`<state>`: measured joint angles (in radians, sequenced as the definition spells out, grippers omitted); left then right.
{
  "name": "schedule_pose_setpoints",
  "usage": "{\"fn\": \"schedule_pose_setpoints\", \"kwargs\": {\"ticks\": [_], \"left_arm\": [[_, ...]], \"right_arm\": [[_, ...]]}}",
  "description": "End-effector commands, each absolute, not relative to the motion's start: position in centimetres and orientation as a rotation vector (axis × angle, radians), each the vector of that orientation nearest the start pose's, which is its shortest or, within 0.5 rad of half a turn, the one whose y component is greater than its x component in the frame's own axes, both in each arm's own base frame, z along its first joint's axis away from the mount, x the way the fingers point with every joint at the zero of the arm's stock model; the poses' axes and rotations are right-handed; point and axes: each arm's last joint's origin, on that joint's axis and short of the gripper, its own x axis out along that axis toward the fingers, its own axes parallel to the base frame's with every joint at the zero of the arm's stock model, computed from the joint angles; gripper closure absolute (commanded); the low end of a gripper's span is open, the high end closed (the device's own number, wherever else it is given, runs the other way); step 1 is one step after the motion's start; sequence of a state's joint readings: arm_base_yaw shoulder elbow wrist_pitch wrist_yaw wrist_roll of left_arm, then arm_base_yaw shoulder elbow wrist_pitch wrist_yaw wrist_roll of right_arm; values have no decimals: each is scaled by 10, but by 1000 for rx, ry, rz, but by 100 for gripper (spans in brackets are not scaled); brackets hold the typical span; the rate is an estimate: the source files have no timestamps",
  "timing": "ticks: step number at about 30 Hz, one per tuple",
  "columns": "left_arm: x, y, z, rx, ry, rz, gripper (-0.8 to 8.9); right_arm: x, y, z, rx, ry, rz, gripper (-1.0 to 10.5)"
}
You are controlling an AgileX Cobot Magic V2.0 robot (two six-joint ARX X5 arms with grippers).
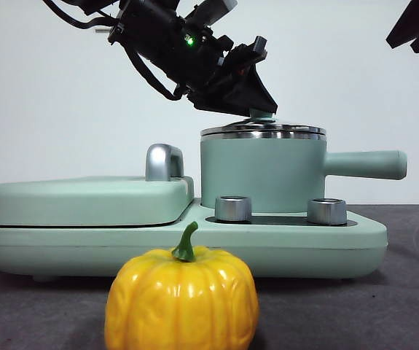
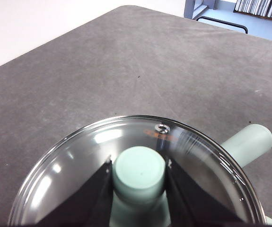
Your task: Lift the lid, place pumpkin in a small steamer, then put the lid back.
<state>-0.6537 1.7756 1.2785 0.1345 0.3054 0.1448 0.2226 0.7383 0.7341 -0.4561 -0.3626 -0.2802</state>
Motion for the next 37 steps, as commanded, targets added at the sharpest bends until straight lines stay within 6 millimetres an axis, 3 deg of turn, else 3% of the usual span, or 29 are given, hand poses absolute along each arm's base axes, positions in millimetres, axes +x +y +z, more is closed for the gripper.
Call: {"fn": "schedule_pose_setpoints", "kwargs": {"ticks": [1, 8, 19, 27, 31, 37], "left_arm": [[321, -261, 264, 198, 290, -982, 803], [319, -259, 271, 197, 264, -960, 803], [302, -242, 317, 180, 158, -918, 803], [278, -211, 345, 198, 251, -872, 803], [265, -191, 355, 181, 351, -725, 801], [242, -168, 365, 210, 368, -606, 800]], "right_arm": [[150, 45, 304, -227, 364, 631, 657], [150, 45, 304, -227, 364, 631, 657], [150, 45, 304, -227, 364, 632, 657], [150, 45, 304, -225, 363, 639, 657], [149, 46, 304, -220, 360, 671, 656], [144, 59, 304, -236, 359, 765, 613]]}}
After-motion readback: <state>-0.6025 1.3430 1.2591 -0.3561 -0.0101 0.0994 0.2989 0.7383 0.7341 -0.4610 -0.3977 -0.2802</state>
